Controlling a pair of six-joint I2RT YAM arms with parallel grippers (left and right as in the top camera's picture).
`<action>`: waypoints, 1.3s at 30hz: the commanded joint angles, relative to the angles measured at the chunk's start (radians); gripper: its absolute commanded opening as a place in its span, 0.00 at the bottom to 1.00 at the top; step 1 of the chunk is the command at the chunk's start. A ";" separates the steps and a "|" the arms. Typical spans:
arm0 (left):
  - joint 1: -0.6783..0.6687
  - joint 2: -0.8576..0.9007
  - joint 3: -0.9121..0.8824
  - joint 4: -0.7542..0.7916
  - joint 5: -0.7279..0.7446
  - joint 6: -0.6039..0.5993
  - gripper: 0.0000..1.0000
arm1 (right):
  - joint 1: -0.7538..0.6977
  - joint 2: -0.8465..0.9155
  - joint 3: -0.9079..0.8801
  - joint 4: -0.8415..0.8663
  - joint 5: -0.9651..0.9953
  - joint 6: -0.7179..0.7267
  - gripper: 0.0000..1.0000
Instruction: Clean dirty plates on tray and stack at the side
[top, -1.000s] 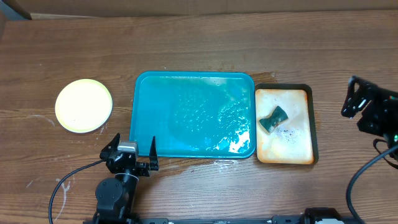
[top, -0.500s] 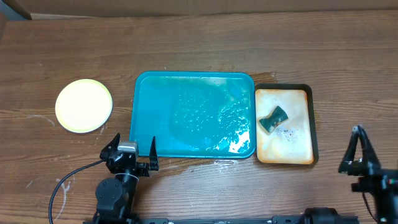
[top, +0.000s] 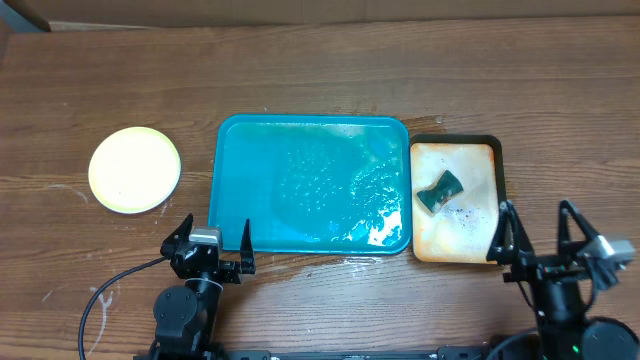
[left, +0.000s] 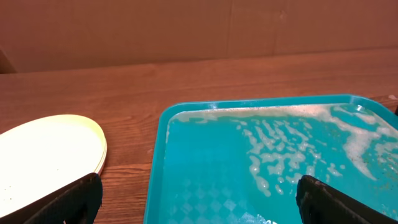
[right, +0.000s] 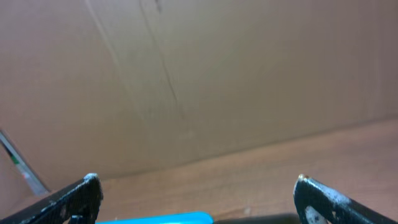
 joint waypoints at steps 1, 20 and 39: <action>-0.006 -0.011 -0.003 0.002 0.011 0.019 1.00 | 0.004 -0.024 -0.086 0.051 -0.016 0.067 1.00; -0.006 -0.011 -0.003 0.002 0.011 0.019 1.00 | 0.085 -0.024 -0.294 0.099 -0.080 -0.160 1.00; -0.006 -0.011 -0.003 0.002 0.011 0.019 1.00 | 0.087 -0.024 -0.360 0.133 -0.034 -0.164 1.00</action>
